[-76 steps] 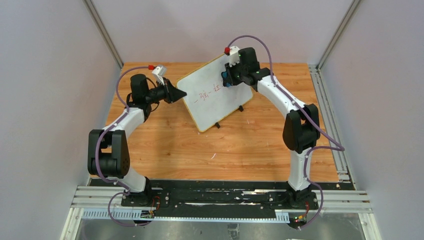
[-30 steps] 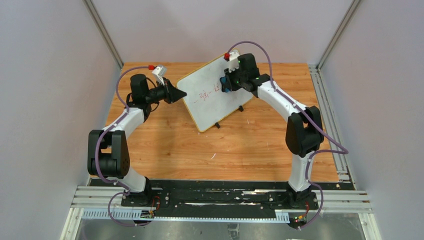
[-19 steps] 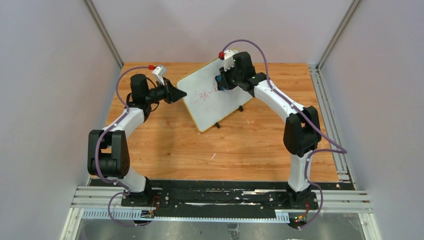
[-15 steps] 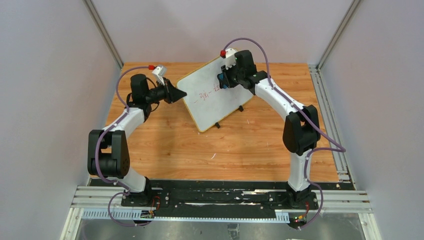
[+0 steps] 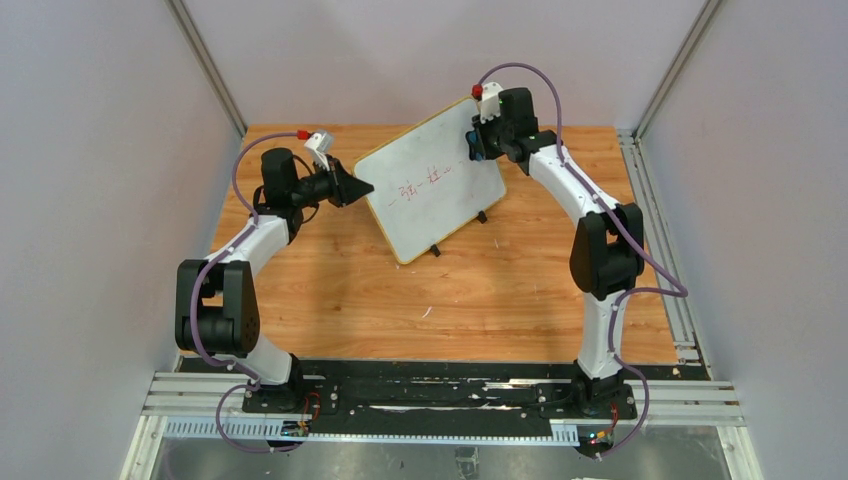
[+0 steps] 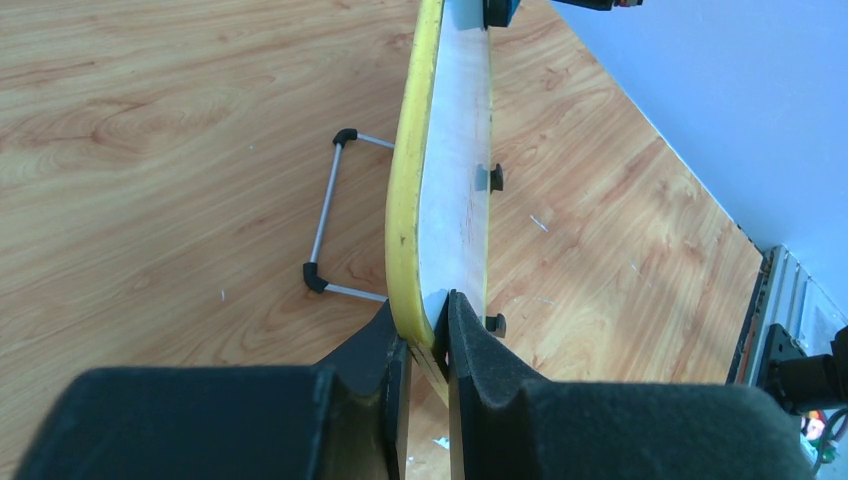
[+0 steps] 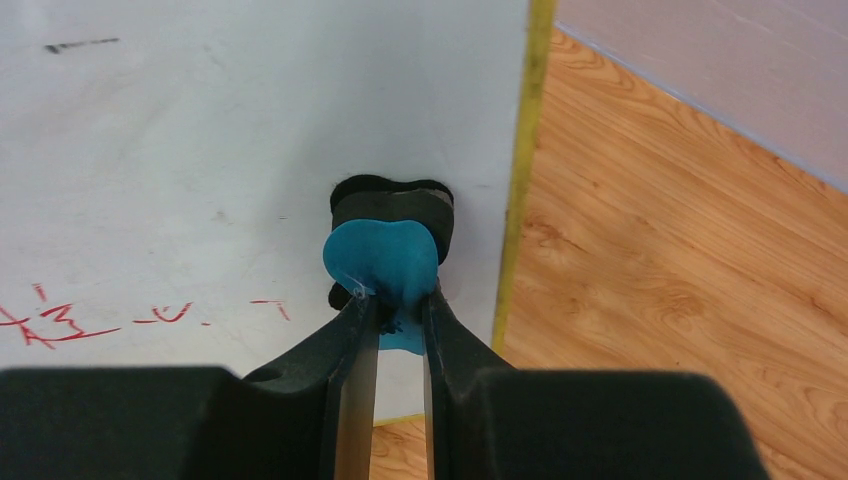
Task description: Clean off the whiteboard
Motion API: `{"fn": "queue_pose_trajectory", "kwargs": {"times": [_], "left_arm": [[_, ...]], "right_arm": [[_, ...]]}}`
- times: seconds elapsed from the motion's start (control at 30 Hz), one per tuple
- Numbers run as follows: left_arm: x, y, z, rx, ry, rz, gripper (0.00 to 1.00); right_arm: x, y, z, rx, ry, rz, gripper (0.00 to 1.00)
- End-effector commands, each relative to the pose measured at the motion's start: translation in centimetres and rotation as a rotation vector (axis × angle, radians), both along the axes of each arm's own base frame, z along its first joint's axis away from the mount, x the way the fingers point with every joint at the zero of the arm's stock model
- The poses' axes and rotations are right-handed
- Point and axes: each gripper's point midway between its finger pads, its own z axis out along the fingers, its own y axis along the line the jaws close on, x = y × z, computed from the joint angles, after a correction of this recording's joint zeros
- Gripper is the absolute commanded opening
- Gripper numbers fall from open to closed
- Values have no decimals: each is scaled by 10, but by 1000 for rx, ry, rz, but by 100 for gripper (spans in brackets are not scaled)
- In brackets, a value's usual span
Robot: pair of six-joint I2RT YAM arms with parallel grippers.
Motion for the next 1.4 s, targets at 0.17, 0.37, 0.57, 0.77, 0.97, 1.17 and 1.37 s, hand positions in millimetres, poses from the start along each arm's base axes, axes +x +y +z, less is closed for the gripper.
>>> {"fn": "queue_pose_trajectory", "kwargs": {"times": [0.17, 0.37, 0.57, 0.77, 0.97, 1.17, 1.37], "left_arm": [[3, 11, -27, 121, -12, 21, 0], [3, 11, -28, 121, -9, 19, 0], [3, 10, -25, 117, -13, 16, 0], [2, 10, -25, 117, -13, 16, 0], [2, 10, -26, 117, -11, 15, 0], [2, 10, -26, 117, -12, 16, 0], [3, 10, -27, 116, -8, 14, 0]], "right_arm": [[6, -7, -11, 12, -11, -31, 1], [-14, 13, -18, 40, 7, -2, 1], [-32, 39, -27, 51, 25, 31, 1], [-49, 69, -15, 58, 0, 81, 1], [-66, 103, -11, 57, -4, 141, 1], [-88, 132, -6, 62, -10, 202, 1], [-110, 154, 2, 70, -16, 254, 1]]}}
